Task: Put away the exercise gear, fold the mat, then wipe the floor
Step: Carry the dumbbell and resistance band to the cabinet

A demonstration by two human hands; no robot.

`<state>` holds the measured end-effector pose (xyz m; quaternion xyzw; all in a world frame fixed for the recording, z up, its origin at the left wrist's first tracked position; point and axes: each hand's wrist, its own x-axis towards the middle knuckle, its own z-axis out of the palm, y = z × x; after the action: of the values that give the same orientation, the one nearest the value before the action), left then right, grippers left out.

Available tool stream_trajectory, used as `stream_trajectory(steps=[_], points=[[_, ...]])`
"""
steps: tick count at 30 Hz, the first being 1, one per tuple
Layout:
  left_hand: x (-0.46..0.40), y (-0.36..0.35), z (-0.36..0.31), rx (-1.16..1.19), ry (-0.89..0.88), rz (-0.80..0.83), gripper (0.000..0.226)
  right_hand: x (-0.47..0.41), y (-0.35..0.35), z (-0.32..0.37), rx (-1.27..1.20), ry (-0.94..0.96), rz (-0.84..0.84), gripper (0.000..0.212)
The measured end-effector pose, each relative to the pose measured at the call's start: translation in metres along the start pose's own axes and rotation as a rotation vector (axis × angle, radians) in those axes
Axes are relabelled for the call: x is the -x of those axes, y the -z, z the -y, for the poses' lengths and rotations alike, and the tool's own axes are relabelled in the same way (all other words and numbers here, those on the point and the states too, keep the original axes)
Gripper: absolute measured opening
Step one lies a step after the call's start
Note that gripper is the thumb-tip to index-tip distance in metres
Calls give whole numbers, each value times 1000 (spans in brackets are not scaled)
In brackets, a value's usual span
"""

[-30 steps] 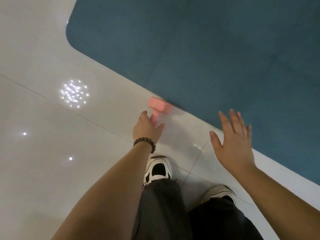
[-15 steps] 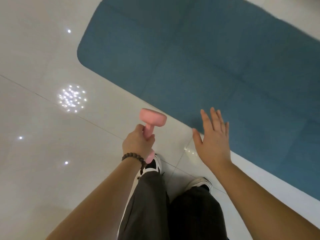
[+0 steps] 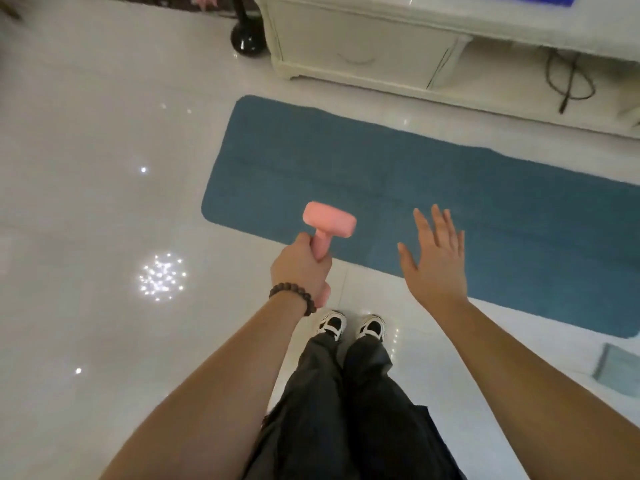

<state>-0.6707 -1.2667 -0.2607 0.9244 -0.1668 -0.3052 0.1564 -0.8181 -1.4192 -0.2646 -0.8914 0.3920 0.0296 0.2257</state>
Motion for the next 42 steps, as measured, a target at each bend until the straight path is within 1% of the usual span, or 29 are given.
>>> stream_trajectory(steps=[2,5,9,13,18,22,25,30,36,42], points=[[20,16,-27,-24,-70,2,16,22,32,-7,7,-44,-68,60],[42,25,-62,-54,-180,32,18,55,64,-22,-4,-142,-153,57],[63,13,-107,-133,-360,117,21,103,90,-52,-39,-351,-246,58],[84,-18,-158,-232,-547,217,19,157,104,-89,-50,-574,-350,59],[131,-71,-221,-350,-769,339,17,230,116,-138,-62,-903,-437,60],[181,-116,-267,-425,-899,404,18,286,128,-177,-116,-1091,-529,59],[222,-156,-298,-456,-968,442,17,325,136,-214,-146,-1196,-584,59],[291,-238,-354,-479,-1017,477,15,387,152,-306,-177,-1263,-621,59],[374,-331,-433,-432,-967,467,16,455,197,-441,-174,-1247,-579,59],[420,-389,-503,-391,-914,428,14,474,240,-546,-205,-1206,-560,59]])
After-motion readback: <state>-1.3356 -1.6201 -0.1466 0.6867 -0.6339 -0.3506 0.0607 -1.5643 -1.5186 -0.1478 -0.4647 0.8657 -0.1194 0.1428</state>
